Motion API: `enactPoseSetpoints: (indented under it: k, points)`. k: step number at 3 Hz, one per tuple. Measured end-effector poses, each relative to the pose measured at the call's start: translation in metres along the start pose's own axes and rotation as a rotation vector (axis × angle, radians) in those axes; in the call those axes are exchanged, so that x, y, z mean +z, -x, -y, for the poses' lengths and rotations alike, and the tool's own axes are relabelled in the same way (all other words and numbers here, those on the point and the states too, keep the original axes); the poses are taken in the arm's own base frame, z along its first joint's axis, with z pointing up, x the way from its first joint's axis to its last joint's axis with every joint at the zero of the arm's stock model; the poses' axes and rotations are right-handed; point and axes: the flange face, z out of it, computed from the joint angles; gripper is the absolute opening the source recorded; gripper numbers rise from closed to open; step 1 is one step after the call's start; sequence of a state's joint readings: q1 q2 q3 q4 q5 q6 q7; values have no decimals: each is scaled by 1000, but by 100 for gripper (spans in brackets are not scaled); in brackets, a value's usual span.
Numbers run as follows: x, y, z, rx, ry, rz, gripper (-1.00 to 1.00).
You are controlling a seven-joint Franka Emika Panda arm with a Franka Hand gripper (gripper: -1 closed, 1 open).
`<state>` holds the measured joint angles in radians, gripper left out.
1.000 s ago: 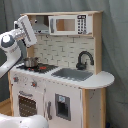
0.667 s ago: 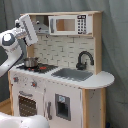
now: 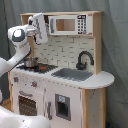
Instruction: Play with the kitchen
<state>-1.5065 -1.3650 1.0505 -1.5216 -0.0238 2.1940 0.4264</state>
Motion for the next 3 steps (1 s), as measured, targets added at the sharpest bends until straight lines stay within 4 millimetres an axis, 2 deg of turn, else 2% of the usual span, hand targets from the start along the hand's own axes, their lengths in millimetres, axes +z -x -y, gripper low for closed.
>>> enactPoseSetpoints:
  k: [1, 2, 3]
  points:
    - [24, 7, -23, 16, 34, 120, -100]
    - [49, 18, -59, 15, 83, 205, -100]
    - [44, 28, -80, -5, 67, 231, -100]
